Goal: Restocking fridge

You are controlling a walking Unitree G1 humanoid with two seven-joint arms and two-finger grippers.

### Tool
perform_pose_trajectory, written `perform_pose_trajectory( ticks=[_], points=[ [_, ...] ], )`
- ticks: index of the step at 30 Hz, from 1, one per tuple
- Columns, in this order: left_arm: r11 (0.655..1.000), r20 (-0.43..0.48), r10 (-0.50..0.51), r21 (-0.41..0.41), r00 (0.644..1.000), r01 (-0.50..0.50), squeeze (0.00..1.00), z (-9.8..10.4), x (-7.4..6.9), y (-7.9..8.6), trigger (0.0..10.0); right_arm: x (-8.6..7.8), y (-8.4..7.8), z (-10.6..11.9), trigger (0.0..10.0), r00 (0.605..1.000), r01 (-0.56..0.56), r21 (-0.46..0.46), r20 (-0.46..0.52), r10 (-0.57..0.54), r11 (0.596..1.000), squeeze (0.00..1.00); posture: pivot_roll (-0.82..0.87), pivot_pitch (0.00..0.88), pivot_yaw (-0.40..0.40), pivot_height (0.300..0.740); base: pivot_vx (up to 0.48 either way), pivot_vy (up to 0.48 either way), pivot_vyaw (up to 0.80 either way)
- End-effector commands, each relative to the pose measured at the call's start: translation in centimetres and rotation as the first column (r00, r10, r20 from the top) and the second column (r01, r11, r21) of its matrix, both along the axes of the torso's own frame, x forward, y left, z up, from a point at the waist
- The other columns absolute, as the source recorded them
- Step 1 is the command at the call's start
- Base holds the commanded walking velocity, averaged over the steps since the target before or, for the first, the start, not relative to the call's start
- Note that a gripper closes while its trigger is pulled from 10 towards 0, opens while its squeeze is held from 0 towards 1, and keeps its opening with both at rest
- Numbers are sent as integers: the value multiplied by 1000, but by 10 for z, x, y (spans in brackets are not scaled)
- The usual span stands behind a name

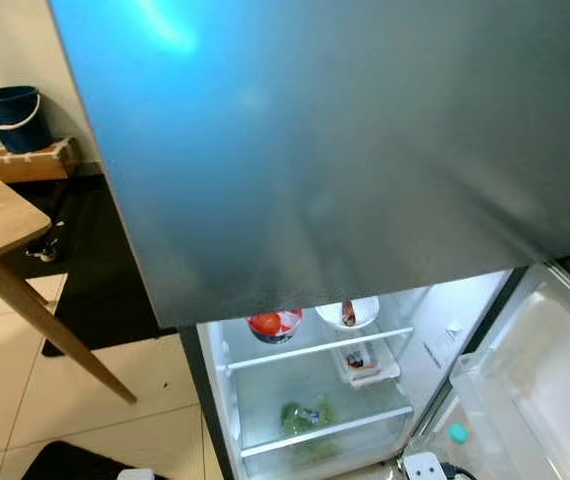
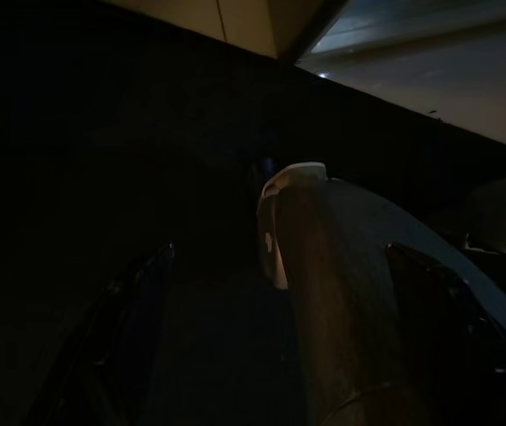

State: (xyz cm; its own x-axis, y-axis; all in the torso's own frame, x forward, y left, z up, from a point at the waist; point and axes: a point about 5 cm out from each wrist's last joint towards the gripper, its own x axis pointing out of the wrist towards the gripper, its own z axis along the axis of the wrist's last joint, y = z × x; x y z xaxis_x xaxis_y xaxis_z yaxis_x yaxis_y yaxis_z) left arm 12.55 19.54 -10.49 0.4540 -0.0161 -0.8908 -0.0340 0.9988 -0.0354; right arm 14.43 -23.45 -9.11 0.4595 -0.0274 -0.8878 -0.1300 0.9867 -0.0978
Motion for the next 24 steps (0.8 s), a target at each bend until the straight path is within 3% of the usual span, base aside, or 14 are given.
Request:
perform_pose_trajectory(
  ticks=[1,24],
  points=[
    [1000,-47,-14,-8,999,14,0,-5,-12,-5,10000,-1,-3,0,10000,1000,-5,-6,-10,5,1000,0,-16,0,-30,740,-285,0,0],
    [999,-50,-31,-16,998,31,0,-5,-13,-10,10000,2,-9,3,10000,1000,-18,-28,-14,17,999,0,-27,0,-40,740,-300,0,0]
  ],
)
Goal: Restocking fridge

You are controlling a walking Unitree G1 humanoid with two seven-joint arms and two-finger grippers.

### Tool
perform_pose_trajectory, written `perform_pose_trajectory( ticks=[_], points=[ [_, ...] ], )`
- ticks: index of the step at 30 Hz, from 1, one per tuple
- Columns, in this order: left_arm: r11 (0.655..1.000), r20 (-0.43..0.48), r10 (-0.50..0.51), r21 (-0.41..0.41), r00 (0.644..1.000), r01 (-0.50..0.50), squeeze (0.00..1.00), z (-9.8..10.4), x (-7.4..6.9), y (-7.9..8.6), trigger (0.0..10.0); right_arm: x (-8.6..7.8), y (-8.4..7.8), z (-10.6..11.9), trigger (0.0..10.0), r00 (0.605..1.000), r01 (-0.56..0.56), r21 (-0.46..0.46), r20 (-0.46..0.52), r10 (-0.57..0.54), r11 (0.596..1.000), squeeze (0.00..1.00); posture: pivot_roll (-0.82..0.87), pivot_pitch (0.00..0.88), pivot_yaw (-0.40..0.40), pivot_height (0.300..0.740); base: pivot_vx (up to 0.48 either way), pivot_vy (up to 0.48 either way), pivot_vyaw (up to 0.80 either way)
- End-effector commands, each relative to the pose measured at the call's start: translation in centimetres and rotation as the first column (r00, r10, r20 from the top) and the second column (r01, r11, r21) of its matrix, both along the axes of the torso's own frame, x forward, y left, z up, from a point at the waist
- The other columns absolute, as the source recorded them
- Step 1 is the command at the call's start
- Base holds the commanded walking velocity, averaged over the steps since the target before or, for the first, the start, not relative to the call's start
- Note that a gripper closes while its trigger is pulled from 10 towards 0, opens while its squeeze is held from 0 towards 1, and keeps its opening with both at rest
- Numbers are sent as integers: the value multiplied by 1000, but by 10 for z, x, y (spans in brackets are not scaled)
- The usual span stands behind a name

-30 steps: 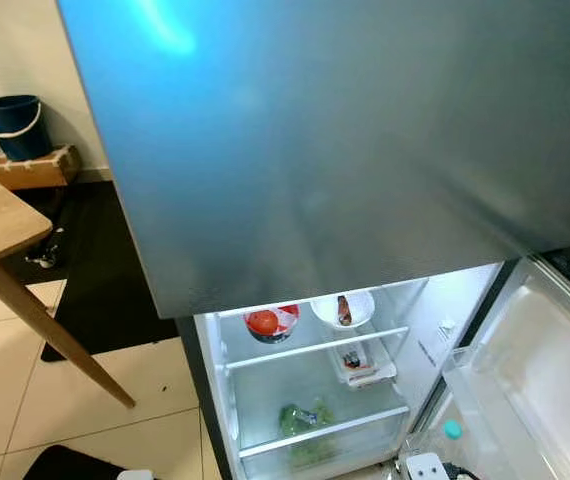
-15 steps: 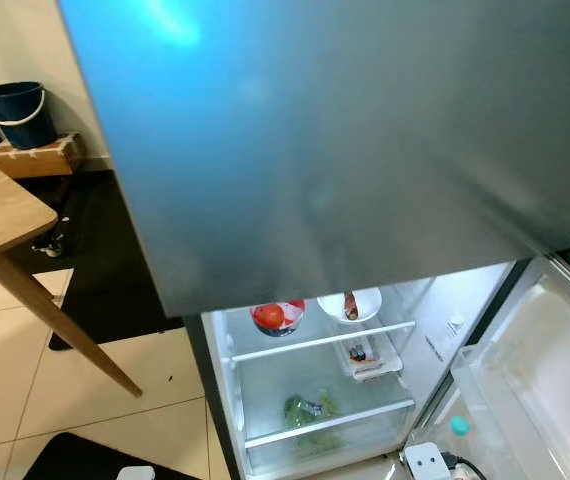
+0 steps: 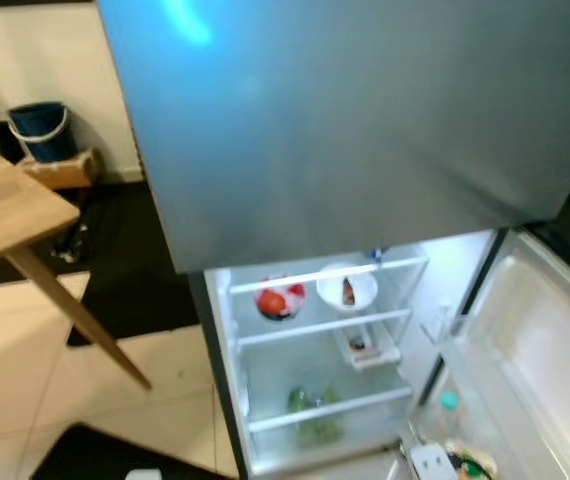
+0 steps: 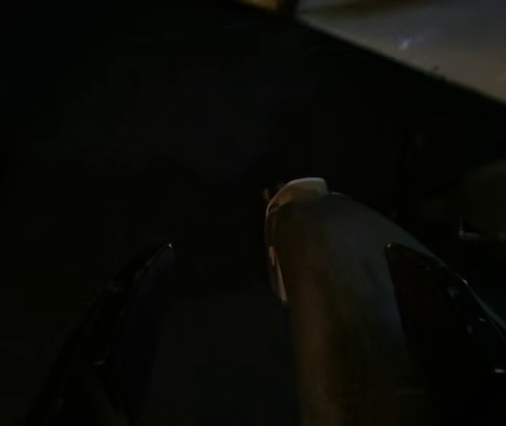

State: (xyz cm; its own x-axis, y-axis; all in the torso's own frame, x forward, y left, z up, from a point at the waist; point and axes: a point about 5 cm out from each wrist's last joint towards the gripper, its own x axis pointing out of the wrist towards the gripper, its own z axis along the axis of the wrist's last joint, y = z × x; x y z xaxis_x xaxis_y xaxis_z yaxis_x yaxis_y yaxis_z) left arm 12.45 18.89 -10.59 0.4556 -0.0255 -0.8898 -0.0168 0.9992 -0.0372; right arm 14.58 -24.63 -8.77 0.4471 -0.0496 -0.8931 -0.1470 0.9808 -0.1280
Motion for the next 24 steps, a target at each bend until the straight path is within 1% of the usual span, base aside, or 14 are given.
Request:
perform_pose_trajectory(
  ticks=[1,2,5,24],
  points=[
    [1000,-52,-16,-14,999,15,0,-4,-11,-4,10000,0,3,-1,10000,1000,-3,5,-1,3,1000,0,-26,0,-40,740,-304,0,0],
    [1000,-50,-17,-14,999,16,0,-4,-11,-4,10000,-6,6,-4,10000,1000,-5,9,-7,5,1000,0,-26,0,-40,740,-304,0,0],
    [1000,-49,-18,-13,999,17,0,-4,-10,-4,10000,-10,7,-5,10000,1000,-8,11,-11,8,1000,0,-26,0,-40,740,-306,0,0],
    [1000,-53,-20,-19,998,19,0,-5,-11,-7,10000,-10,9,-6,10000,1000,-1,20,-6,1,1000,0,-33,0,-40,740,-307,0,0]
  ],
)
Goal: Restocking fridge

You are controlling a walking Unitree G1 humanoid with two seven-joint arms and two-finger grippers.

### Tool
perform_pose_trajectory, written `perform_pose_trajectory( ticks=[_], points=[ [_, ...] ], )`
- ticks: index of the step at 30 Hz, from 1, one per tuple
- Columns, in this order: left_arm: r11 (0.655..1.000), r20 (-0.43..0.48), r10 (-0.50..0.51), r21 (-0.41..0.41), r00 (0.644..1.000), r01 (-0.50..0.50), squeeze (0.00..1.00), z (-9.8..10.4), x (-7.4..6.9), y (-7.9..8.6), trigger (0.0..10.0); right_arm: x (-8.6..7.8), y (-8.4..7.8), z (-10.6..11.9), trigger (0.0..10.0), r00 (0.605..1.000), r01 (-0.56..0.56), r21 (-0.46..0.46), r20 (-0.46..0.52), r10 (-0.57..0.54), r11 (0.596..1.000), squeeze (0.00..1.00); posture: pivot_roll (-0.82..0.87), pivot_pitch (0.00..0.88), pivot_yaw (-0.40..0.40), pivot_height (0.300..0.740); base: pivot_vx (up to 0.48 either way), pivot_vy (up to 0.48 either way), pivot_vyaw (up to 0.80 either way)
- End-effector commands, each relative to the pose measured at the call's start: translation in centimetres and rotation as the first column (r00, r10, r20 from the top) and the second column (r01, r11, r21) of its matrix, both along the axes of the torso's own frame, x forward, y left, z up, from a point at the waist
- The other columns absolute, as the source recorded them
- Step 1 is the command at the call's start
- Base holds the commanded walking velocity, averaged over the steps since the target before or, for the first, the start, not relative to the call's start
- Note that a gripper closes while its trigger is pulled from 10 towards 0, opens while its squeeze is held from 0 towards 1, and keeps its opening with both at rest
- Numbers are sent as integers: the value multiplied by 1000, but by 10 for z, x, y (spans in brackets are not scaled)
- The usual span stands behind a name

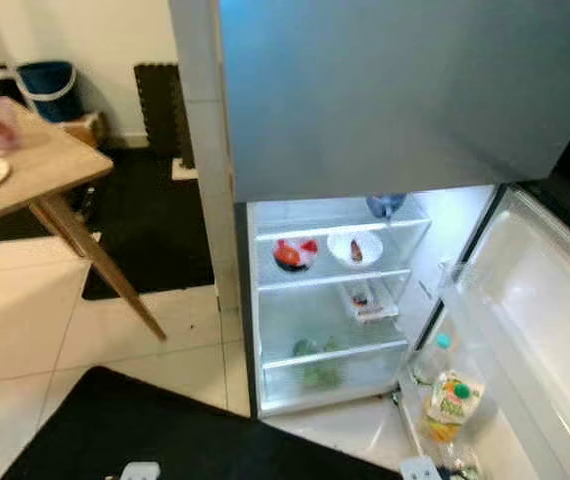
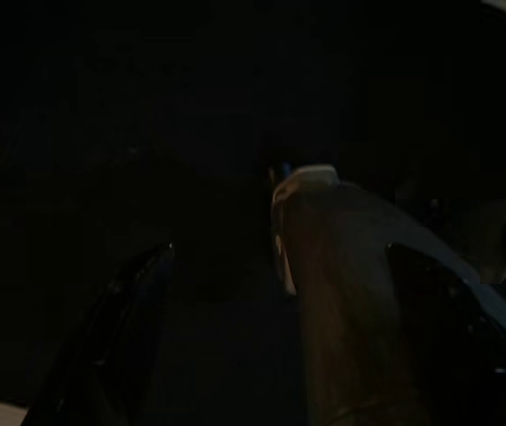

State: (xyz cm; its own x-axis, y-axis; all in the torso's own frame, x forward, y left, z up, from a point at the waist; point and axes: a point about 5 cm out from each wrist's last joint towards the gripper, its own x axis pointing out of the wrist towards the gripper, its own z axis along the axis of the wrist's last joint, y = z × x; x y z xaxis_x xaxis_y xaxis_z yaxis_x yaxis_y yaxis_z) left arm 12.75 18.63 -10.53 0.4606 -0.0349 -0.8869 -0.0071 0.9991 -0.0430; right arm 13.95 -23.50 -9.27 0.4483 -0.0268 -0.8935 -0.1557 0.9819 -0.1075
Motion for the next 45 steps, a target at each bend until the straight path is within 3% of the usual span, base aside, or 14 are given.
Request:
perform_pose_trajectory(
  ticks=[1,11,21,35,45],
  points=[
    [1000,-60,-10,-14,998,9,0,-5,-14,-4,10000,-3,-3,0,10000,1000,10,-1,-4,-10,1000,0,-33,0,-40,740,-307,0,0],
    [1000,-58,-8,-16,998,8,0,-5,-14,-5,10000,2,-4,2,10000,1000,17,6,9,-17,1000,0,-33,0,-42,740,-310,0,0],
    [1000,-57,-4,-19,998,3,0,-5,-14,-5,10000,3,-3,2,10000,1000,8,6,5,-8,1000,0,-30,0,-44,740,-313,0,-769],
    [999,-41,-52,-14,998,52,0,-4,-12,-2,10000,6,-3,3,10000,1000,9,9,13,-9,1000,0,-30,0,-46,740,0,0,-103],
    [998,-50,-56,-19,997,55,0,-5,-14,-3,10000,5,-5,3,10000,1000,7,6,13,-7,1000,0,-33,0,-47,740,0,-458,0]
  ],
)
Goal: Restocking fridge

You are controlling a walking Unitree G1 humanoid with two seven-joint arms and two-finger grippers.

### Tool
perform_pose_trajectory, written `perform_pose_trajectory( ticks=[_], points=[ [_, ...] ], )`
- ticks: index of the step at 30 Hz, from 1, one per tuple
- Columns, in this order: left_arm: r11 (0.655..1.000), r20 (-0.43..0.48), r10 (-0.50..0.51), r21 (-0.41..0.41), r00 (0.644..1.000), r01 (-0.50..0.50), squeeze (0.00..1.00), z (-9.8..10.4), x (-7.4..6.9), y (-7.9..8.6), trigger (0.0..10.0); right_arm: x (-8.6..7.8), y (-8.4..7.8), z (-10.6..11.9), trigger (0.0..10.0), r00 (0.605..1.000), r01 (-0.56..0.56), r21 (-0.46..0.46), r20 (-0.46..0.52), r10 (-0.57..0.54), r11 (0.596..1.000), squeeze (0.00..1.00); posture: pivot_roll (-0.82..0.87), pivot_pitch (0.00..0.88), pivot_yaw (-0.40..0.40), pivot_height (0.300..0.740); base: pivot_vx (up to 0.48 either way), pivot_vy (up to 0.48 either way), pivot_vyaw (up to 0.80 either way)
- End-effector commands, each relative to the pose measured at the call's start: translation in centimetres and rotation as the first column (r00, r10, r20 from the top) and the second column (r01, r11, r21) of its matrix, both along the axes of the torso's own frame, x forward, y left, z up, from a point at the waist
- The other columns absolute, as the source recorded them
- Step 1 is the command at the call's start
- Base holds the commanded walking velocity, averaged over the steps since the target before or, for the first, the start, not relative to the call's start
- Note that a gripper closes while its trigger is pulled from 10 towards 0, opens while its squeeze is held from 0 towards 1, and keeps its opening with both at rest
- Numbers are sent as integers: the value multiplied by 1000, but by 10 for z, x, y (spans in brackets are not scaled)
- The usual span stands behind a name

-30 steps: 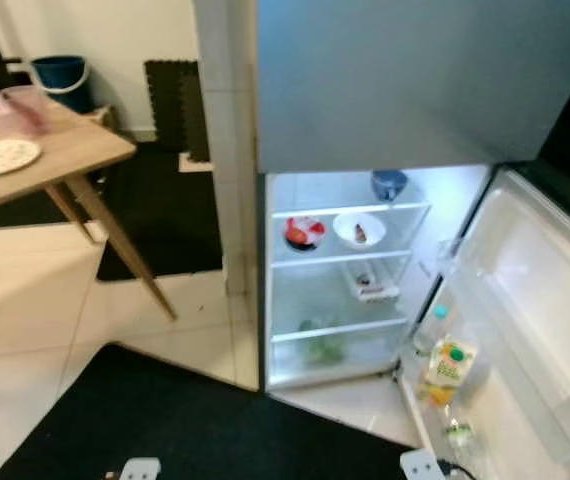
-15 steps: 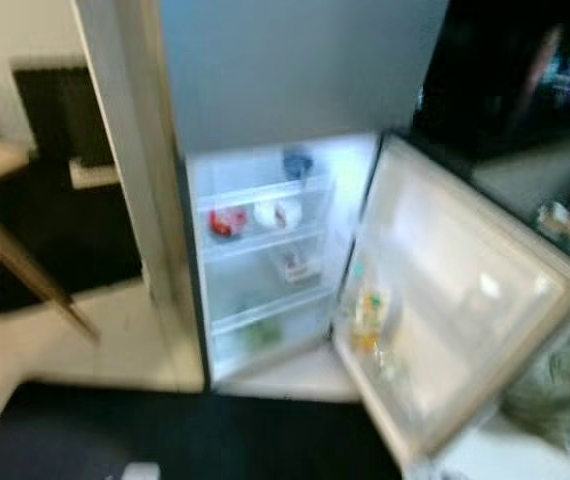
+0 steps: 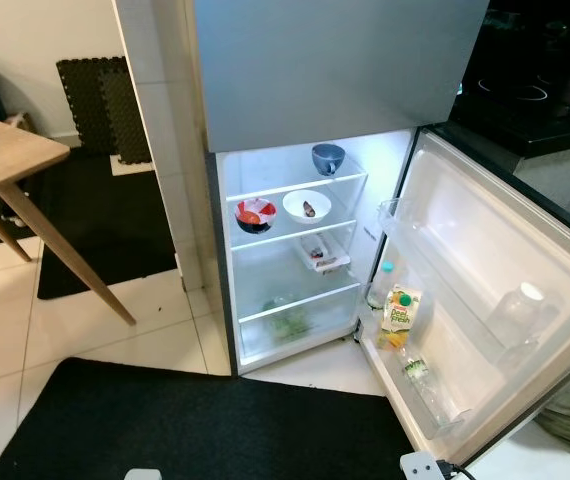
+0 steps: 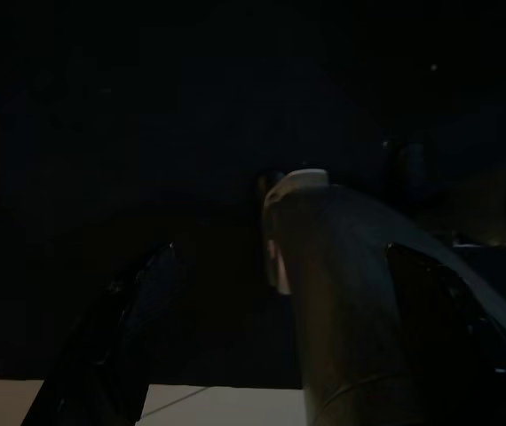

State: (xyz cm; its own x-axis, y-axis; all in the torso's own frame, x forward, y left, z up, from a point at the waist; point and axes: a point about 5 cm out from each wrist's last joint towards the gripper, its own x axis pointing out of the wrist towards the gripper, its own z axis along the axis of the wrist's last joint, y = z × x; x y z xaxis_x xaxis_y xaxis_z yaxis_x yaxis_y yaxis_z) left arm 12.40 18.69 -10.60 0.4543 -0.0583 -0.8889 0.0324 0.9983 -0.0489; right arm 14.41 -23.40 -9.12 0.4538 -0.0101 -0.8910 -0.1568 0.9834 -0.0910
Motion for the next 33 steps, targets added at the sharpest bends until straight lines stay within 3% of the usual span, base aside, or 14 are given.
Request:
perform_pose_trajectory(
  ticks=[1,9,14,26,29,33],
  points=[
    [1000,-46,-16,-12,999,16,0,-4,-11,-4,10000,1,-6,2,10000,1000,9,-12,6,-9,1000,0,-33,0,-47,740,0,-465,0],
    [999,-56,-26,-27,998,24,0,-4,-12,-6,10000,0,-8,2,10000,1000,9,-17,5,-9,1000,0,-33,0,-44,740,0,-464,0],
    [1000,-51,-9,-27,999,7,0,-4,-11,-5,10000,1,-7,2,10000,1000,9,-12,5,-9,1000,0,-33,0,-42,740,0,0,0],
    [1000,-52,-12,-28,999,10,0,-4,-11,-6,10000,4,-5,3,10000,1000,20,4,13,-20,1000,0,-34,0,-40,740,0,0,-735],
    [1000,-52,-12,-27,999,10,0,-4,-11,-6,10000,5,-6,3,10000,1000,26,1,14,-26,1000,0,-36,0,-40,740,0,0,0],
    [1000,-53,-9,-25,999,8,0,-4,-11,-6,10000,3,-16,5,10000,998,56,-55,13,-56,997,0,-34,0,-41,740,0,0,0]
  ],
)
